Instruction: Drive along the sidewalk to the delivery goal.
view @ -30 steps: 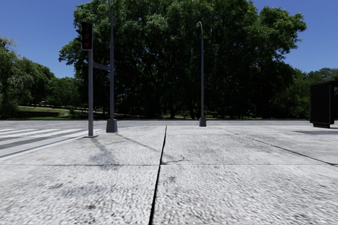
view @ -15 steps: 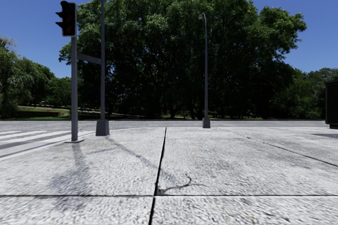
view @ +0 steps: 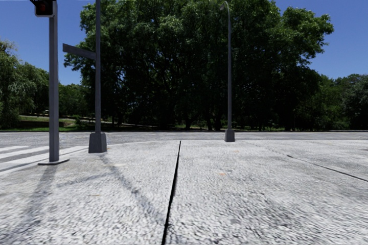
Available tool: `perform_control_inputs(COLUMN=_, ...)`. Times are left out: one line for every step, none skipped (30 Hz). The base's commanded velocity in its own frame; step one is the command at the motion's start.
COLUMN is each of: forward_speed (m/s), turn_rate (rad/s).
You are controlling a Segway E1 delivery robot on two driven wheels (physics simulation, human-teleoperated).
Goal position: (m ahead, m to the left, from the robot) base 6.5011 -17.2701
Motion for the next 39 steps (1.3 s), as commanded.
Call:
perform_control_inputs(forward_speed=2.00, turn_rate=-1.20)
perform_control_inputs(forward_speed=2.00, turn_rate=-1.20)
perform_control_inputs(forward_speed=2.00, turn_rate=-1.20)
perform_control_inputs(forward_speed=2.00, turn_rate=-1.20)
perform_control_inputs(forward_speed=2.00, turn_rate=-1.20)
perform_control_inputs(forward_speed=2.00, turn_rate=-1.20)
perform_control_inputs(forward_speed=2.00, turn_rate=-1.20)
perform_control_inputs(forward_speed=2.00, turn_rate=-1.20)
perform_control_inputs(forward_speed=2.00, turn_rate=-1.20)
perform_control_inputs(forward_speed=2.00, turn_rate=-1.20)
perform_control_inputs(forward_speed=2.00, turn_rate=-1.20)
perform_control_inputs(forward_speed=2.00, turn_rate=-1.20)
perform_control_inputs(forward_speed=2.00, turn_rate=-1.20)
perform_control_inputs(forward_speed=2.00, turn_rate=-1.20)
perform_control_inputs(forward_speed=2.00, turn_rate=-1.19)
perform_control_inputs(forward_speed=2.00, turn_rate=-1.19)
perform_control_inputs(forward_speed=2.00, turn_rate=-1.19)
perform_control_inputs(forward_speed=2.00, turn_rate=-1.19)
perform_control_inputs(forward_speed=2.00, turn_rate=-1.19)
perform_control_inputs(forward_speed=2.00, turn_rate=-1.19)
perform_control_inputs(forward_speed=2.00, turn_rate=-1.19)
perform_control_inputs(forward_speed=2.00, turn_rate=-1.19)
perform_control_inputs(forward_speed=2.00, turn_rate=-1.19)
perform_control_inputs(forward_speed=2.00, turn_rate=-1.19)
perform_control_inputs(forward_speed=2.00, turn_rate=-1.19)
perform_control_inputs(forward_speed=2.00, turn_rate=-1.19)
perform_control_inputs(forward_speed=2.00, turn_rate=-1.19)
perform_control_inputs(forward_speed=2.00, turn_rate=-1.19)
perform_control_inputs(forward_speed=2.00, turn_rate=-1.19)
perform_control_inputs(forward_speed=2.00, turn_rate=-1.19)
perform_control_inputs(forward_speed=2.00, turn_rate=-1.18)
perform_control_inputs(forward_speed=2.00, turn_rate=-1.12)
perform_control_inputs(forward_speed=2.00, turn_rate=-1.12)
perform_control_inputs(forward_speed=2.00, turn_rate=-1.08)
perform_control_inputs(forward_speed=2.00, turn_rate=-1.07)
perform_control_inputs(forward_speed=2.00, turn_rate=-1.06)
perform_control_inputs(forward_speed=2.00, turn_rate=-0.90)
perform_control_inputs(forward_speed=2.00, turn_rate=-0.82)
perform_control_inputs(forward_speed=2.00, turn_rate=-0.80)
